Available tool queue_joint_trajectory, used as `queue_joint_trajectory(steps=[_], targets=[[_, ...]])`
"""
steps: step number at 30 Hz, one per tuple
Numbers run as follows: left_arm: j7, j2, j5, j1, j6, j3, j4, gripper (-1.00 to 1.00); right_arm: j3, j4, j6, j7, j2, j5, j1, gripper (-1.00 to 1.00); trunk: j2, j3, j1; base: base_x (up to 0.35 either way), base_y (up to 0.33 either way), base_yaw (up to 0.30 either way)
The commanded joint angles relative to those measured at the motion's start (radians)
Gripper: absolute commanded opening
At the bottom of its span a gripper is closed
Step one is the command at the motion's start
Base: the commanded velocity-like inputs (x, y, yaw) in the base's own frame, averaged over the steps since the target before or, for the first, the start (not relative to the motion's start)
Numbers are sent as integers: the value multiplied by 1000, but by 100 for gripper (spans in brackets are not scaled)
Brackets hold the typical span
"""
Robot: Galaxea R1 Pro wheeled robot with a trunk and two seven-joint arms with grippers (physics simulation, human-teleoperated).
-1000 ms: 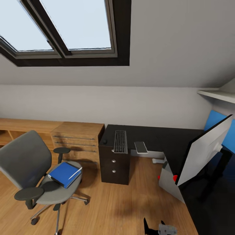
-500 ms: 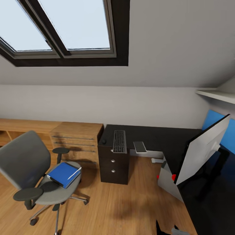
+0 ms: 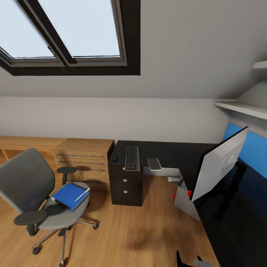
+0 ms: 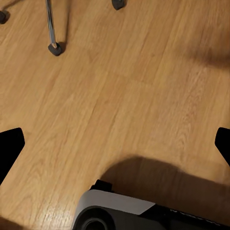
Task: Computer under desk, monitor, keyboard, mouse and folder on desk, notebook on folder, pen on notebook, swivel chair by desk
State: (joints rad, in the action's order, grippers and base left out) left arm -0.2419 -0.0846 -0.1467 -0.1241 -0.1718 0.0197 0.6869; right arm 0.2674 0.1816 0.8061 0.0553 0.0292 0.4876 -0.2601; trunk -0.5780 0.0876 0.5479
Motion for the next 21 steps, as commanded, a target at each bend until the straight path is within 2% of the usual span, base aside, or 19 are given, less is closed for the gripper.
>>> queue_joint_trajectory(steps=[1, 5, 14, 21], targets=[[-3, 0, -10, 0, -3, 2, 1, 100, 4, -1, 3, 5, 0, 11, -1, 100, -2, 2, 0, -2, 0, -1], [-2, 0, -10, 0, -4, 3, 1, 100, 0, -1, 4, 4, 1, 13, -1, 100, -2, 2, 0, -43, 50, -27], [-2, 0, -10, 0, -3, 3, 0, 100, 1, -1, 6, 3, 0, 13, -1, 100, -2, 2, 0, -156, 215, -165], [-2, 0, -11, 0, -2, 2, -2, 100, -6, 3, 24, -6, -9, 16, -1, 100, -2, 2, 0, -10, 17, -8]])
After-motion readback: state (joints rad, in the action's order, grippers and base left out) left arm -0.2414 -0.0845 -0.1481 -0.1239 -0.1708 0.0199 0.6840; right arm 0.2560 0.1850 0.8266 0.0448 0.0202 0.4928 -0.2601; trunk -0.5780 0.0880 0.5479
